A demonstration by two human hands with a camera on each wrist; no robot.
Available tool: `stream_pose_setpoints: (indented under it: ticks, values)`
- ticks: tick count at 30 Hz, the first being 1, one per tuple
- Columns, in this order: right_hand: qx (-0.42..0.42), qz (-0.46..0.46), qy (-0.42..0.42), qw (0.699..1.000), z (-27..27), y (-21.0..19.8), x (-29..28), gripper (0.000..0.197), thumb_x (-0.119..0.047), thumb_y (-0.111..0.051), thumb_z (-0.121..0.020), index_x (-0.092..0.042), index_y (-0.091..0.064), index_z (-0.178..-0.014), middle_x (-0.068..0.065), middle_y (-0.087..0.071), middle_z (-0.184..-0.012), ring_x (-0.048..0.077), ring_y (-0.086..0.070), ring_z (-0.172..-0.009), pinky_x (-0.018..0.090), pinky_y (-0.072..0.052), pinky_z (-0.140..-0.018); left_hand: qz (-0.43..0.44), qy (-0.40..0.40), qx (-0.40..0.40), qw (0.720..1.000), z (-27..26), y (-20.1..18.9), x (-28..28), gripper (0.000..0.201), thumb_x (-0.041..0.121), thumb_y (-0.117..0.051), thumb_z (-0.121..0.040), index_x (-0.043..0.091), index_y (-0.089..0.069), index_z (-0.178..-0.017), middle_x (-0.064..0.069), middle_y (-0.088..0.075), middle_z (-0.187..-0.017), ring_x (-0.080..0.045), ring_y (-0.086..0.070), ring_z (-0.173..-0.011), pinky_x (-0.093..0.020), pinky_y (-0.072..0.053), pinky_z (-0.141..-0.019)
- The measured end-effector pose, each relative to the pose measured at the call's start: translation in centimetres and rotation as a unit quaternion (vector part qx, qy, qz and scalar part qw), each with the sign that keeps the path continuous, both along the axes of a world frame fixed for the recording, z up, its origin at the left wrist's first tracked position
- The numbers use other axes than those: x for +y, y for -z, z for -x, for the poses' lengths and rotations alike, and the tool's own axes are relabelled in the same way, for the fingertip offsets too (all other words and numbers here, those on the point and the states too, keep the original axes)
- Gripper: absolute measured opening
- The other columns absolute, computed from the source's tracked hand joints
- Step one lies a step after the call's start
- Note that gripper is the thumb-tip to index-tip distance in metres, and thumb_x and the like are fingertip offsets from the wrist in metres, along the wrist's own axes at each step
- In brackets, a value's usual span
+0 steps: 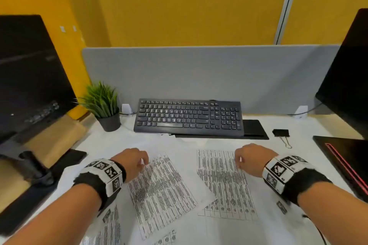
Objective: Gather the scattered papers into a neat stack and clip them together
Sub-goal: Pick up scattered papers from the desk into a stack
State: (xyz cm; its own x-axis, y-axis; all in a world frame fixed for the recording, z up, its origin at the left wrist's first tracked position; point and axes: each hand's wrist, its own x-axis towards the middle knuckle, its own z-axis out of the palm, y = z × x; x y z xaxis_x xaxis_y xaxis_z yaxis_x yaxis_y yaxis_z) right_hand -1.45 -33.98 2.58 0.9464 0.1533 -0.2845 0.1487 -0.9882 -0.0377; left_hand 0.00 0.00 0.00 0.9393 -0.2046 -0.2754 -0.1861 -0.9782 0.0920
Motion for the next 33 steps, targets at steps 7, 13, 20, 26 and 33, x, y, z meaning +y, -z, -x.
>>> stream_pose_setpoints:
  ticks: [7, 13, 20, 26, 33]
  values:
    - [0.051, 0.014, -0.027, 0.998, -5.4, 1.6, 3.0, 0.043, -0.04, -0.064, -0.084, -0.025, -0.052, -0.123, 0.0, -0.049, -0.125, 0.02, -0.052, -0.111, 0.034, -0.044, -0.093, -0.059, -0.077, 0.052, 0.994, -4.4, 0.7, -0.9, 0.074, 0.056, -0.066, -0.075, 0.027, -0.036, -0.137, -0.005, -0.039, -0.138, -0.029, -0.037, -0.129, -0.042, -0.036, -0.105]
    - [0.07, 0.023, -0.023, 0.997, -6.1, 3.1, 3.2, 0.085, -0.046, -0.077, -0.069, -0.025, -0.032, -0.138, 0.001, -0.045, -0.134, 0.025, -0.049, -0.119, 0.044, -0.043, -0.098, -0.07, -0.108, 0.077, 0.989, -5.2, 1.0, -0.8, 0.109, 0.061, -0.073, -0.065, 0.019, -0.015, -0.147, -0.011, -0.029, -0.149, -0.034, -0.035, -0.134, -0.045, -0.033, -0.108]
    - [0.019, 0.091, 0.031, 0.995, -5.3, 2.4, 2.2, 0.077, -0.051, -0.079, -0.064, -0.022, -0.047, -0.129, 0.001, -0.058, -0.12, 0.022, -0.052, -0.114, 0.037, -0.045, -0.092, -0.042, -0.135, 0.056, 0.988, -4.8, 0.8, 0.2, 0.113, 0.052, -0.082, -0.058, 0.018, -0.02, -0.146, -0.01, -0.04, -0.143, -0.032, -0.038, -0.131, -0.043, -0.037, -0.106]
    - [-0.021, 0.093, -0.026, 0.995, -4.1, -1.6, 0.4, 0.019, -0.022, -0.07, -0.081, -0.025, -0.052, -0.075, -0.002, -0.058, -0.093, 0.016, -0.057, -0.09, 0.031, -0.052, -0.083, -0.027, -0.153, 0.069, 0.985, -3.9, 0.5, 0.6, 0.089, 0.057, -0.079, -0.059, 0.018, -0.042, -0.13, -0.007, -0.044, -0.134, -0.03, -0.046, -0.121, -0.042, -0.04, -0.101]
    - [-0.092, 0.075, -0.13, 0.984, -0.8, -5.4, -0.9, 0.038, 0.001, -0.048, -0.083, -0.035, -0.049, -0.07, -0.011, -0.06, -0.08, 0.012, -0.056, -0.077, 0.02, -0.037, -0.065, 0.062, -0.182, -0.039, 0.981, -3.3, 0.1, 1.2, 0.079, 0.026, -0.086, -0.06, 0.018, -0.04, -0.124, -0.01, -0.05, -0.124, -0.031, -0.047, -0.116, -0.04, -0.042, -0.093]
